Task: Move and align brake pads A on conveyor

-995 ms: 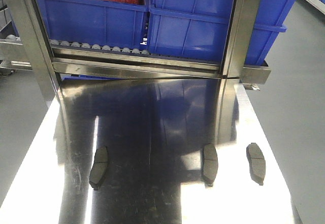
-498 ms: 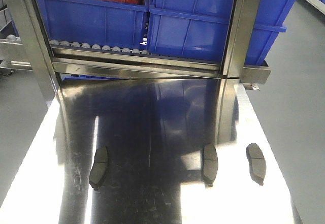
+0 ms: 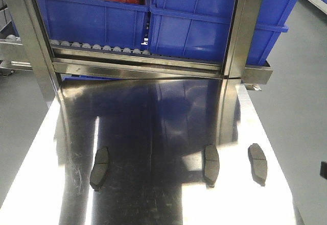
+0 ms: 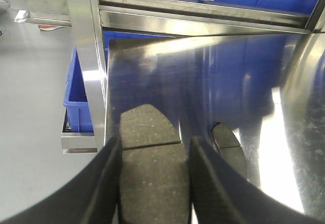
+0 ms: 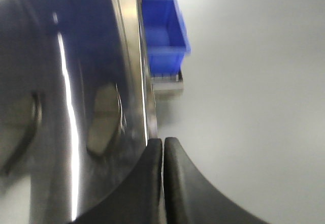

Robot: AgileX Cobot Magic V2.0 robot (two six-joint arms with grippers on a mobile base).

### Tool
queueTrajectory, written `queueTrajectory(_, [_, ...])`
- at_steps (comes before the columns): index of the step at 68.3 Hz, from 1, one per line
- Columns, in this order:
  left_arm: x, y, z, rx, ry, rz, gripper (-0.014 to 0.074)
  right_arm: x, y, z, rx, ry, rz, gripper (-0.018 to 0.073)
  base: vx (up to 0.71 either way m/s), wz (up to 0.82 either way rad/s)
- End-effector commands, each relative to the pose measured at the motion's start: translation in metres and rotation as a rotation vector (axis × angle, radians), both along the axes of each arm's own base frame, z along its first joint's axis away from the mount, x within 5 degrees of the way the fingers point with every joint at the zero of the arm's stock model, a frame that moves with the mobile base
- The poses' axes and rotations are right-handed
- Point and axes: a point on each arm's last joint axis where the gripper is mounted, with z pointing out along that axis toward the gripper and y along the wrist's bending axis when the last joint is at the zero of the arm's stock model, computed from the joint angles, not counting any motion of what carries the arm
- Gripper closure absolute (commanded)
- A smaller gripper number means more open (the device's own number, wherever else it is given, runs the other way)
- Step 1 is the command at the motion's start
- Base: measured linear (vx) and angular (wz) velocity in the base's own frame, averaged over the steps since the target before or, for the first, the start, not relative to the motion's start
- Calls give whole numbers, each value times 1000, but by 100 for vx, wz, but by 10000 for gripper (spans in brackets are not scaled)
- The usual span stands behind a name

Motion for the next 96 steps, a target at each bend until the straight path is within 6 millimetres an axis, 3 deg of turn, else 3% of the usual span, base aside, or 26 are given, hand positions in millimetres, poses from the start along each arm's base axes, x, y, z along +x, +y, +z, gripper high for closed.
queueTrajectory(1, [3,-1,18,-24,-122,-1,603,7,-1,6,5,0,-5,571,0,0])
queueTrajectory(9, [3,-1,18,-24,-122,-1,603,5,2,1,70,60,-25,569,0,0])
queueTrajectory(32, [3,-1,18,-24,-122,-1,603,5,0,-2,45,105,-20,521,0,0])
queueTrajectory(39, [3,-1,18,-24,-122,-1,603,5,1,-2,35,104,-5,454,0,0])
queueTrajectory(59, [3,-1,18,-24,-122,-1,603,6,4,-1,26,91,49,133,0,0])
queueTrajectory(64, [3,-1,18,-24,-122,-1,603,8,6,2,41,95,65,115,0,0])
queueTrajectory(84, [3,-1,18,-24,-122,-1,603,51,13,17,148,226,105,147,0,0])
queueTrajectory(96, [3,-1,18,-24,-122,-1,603,87,44,9,104,277,200,149,0,0])
